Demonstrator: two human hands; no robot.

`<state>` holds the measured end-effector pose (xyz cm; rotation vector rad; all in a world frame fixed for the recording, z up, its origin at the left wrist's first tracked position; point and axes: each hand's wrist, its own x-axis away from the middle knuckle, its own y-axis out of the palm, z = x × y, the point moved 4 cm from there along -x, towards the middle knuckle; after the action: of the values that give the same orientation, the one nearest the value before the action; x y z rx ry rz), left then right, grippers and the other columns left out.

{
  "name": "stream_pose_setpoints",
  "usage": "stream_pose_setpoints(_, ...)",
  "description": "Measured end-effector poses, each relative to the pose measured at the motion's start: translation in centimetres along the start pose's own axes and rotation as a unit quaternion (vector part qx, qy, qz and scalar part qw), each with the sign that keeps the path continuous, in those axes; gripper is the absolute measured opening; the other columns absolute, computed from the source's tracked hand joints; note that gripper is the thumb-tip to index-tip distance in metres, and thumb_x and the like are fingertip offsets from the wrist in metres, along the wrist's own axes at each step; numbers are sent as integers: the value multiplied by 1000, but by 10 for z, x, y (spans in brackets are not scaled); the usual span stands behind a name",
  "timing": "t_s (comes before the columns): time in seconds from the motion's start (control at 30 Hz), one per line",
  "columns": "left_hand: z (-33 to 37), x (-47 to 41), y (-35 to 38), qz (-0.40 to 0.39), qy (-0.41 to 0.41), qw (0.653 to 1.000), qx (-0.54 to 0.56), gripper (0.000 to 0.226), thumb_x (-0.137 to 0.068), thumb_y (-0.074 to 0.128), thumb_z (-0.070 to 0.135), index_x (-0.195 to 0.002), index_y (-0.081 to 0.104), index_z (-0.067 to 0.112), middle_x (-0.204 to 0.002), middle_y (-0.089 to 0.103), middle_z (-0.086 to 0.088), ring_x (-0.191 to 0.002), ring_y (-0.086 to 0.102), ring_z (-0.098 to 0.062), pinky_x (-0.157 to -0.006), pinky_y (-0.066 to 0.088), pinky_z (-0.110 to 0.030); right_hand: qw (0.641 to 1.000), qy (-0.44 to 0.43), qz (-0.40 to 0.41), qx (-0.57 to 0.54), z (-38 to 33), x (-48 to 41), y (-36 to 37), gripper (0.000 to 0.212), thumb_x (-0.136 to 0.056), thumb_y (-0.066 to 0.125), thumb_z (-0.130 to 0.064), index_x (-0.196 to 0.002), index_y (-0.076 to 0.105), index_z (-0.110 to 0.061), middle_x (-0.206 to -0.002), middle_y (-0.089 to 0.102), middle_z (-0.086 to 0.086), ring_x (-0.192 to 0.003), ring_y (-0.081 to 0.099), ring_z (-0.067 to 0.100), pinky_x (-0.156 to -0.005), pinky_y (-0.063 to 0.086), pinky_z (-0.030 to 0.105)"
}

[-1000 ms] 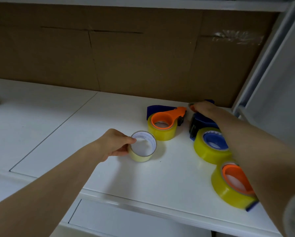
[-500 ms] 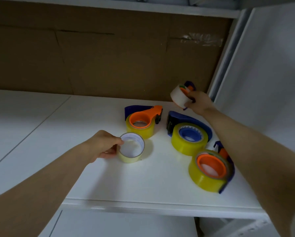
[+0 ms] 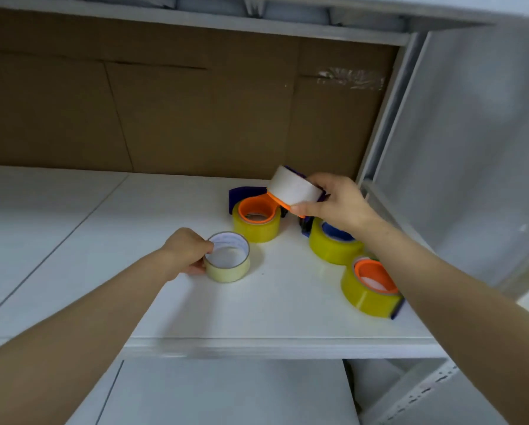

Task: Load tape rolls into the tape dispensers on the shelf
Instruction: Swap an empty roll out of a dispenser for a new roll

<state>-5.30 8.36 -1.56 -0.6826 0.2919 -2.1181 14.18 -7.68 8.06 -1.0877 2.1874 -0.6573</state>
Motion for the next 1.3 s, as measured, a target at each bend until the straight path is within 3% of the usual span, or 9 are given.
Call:
stream_pose_setpoints(0.07,2,4,-4,6,22,999,-33,16,-65,67,13,-75,58,5,-75,54,-14,-77,57,-30,-90,53,-42,1000,-10,-6,8,-6,10,6,34,-69,81,-23,-96,60,-24,-82,61,-9,-71,57,4,-58,42,7)
stream_pose_setpoints(0.13,14,9,-9,65,66,995,-40,33,-68,74,19,-97,65,7,-101,63,-12,-103,57,-30,-94,46,-35,1000,-15,-2,-13,-9,18,12,37,-69,81,-21,-101,63,-23,-88,62,-8,-77,58,6,-63,44,11)
stream_pose_setpoints(0.2,33,18,-8,74,116,987,88,23,-82,67,17,-102,65,6,-103,65,-11,-99,58,-27,-82,50,-32,997,-6,11,-72,-10,24,17,38,-69,81,-16,-101,63,-22,-89,64,-5,-75,60,8,-65,49,18)
stream_pose_setpoints(0.27,53,29,9,-48,112,968,219,21,-89,58,27,-88,65,8,-84,65,-9,-78,59,-22,-64,50,-26,993,6,26,-115,-11,28,23,37,-68,81,-11,-98,63,-23,-87,65,-4,-74,62,11,-69,54,25)
stream_pose_setpoints(0.33,67,40,28,-161,89,946,268,30,-91,53,37,-90,64,9,-83,67,-6,-76,62,-17,-67,49,-25,992,12,50,-119,-11,30,27,39,-66,83,-12,-100,65,-21,-89,65,-4,-81,61,12,-75,52,26)
stream_pose_setpoints(0.53,77,44,50,-258,44,886,383,15,-93,52,20,-93,63,10,-78,73,-2,-78,67,-13,-75,55,-26,987,31,100,-124,-7,40,32,39,-68,82,-17,-103,64,-17,-94,66,-4,-88,62,13,-73,48,17)
stream_pose_setpoints(0.77,85,43,61,-261,54,878,397,9,-89,59,20,-88,62,11,-67,72,1,-59,69,-8,-59,58,-21,970,51,139,-192,0,51,37,40,-71,80,-15,-97,54,-31,-104,70,1,-96,67,15,-83,55,29)
stream_pose_setpoints(0.97,85,43,71,-273,47,879,387,33,-87,62,24,-115,60,7,-96,68,-8,-83,66,-18,-64,59,-25,964,80,155,-198,6,57,45,36,-77,75,-19,-104,52,-23,-107,68,4,-100,64,20,-90,54,43)
stream_pose_setpoints(1.3,95,47,76,-221,70,893,386,13,-89,59,18,-100,62,12,-93,68,-5,-82,64,-17,-69,54,-26,951,99,199,-215,15,57,36,36,-72,79,-18,-100,56,-22,-102,67,0,-98,64,20,-86,55,34)
